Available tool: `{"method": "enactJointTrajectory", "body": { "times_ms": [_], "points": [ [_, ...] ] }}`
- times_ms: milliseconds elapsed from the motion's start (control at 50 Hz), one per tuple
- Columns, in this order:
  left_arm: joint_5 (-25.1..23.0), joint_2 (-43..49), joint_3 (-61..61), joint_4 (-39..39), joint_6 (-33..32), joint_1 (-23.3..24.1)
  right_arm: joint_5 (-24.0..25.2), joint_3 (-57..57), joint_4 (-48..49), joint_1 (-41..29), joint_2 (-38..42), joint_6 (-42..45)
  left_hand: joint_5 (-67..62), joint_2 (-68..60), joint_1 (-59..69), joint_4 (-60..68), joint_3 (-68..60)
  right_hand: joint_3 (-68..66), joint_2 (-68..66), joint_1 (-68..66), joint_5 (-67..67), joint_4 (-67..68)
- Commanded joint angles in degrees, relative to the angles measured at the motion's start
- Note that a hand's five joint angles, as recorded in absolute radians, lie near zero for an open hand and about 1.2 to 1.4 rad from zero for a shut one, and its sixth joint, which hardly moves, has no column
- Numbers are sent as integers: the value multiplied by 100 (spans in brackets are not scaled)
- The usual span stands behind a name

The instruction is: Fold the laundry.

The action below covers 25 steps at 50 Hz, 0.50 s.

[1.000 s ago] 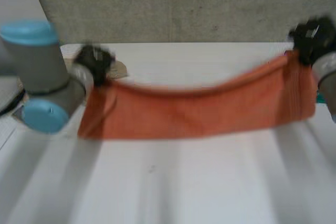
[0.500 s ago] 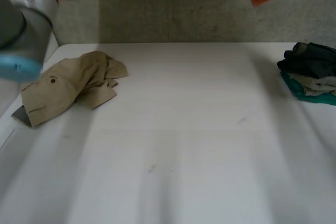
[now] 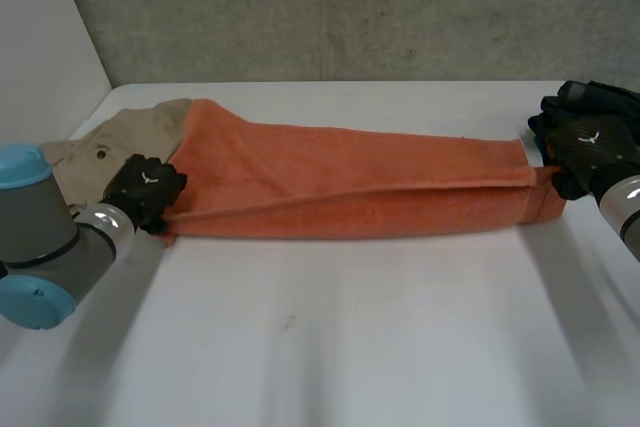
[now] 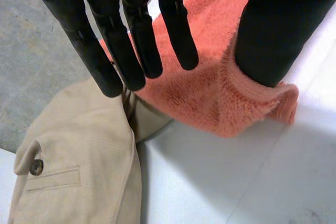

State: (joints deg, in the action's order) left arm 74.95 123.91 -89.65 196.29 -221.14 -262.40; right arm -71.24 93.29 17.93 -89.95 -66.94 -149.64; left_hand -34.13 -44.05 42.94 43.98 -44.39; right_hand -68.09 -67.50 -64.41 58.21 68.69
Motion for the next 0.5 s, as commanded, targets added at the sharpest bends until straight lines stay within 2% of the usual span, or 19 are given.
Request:
{"method": "enactJointTrajectory", "body": {
  "times_ms": [20, 220, 280, 300, 320, 440, 500],
  "points": [
    [159, 11, 36, 32, 27, 31, -21, -13, -61, -31, -30, -4, -157, -166, 276, 172, -131, -1191, -1250, -1559, 1179, 1131],
    [494, -121, -26, 50, 36, -48, -39, -101, -70, 48, -100, -4, -23, -31, 142, 38, 3, -1191, -1250, -1559, 1179, 1131],
    [406, -288, -87, 32, 45, -13, -13, -83, -105, 57, -135, -39, -1077, -1085, 1196, 1092, -1051, -1191, -1250, -1559, 1179, 1131],
    [371, -332, -96, 15, 45, -4, -13, -83, -114, 57, -144, -39, -1815, -1823, 1934, 1830, -1789, -1191, -1250, -1559, 1179, 1131],
    [258, -419, -105, -37, 45, 22, -4, -83, -140, 48, -170, -48, -3404, -3413, 3524, 3420, -3379, -1191, -1250, -1559, 1179, 1131],
    [90, -797, -166, -468, 1, 58, 5, -92, -351, 30, -276, 110, -3587, -3595, 3706, 3602, -3561, -1191, -1250, -1559, 1179, 1131],
    [72, -1052, -202, -924, -104, 101, 31, -101, -728, 48, -390, 557, -3587, -3595, 3706, 3602, -3561, -1191, -1250, -1559, 1179, 1131]
  ]
}}
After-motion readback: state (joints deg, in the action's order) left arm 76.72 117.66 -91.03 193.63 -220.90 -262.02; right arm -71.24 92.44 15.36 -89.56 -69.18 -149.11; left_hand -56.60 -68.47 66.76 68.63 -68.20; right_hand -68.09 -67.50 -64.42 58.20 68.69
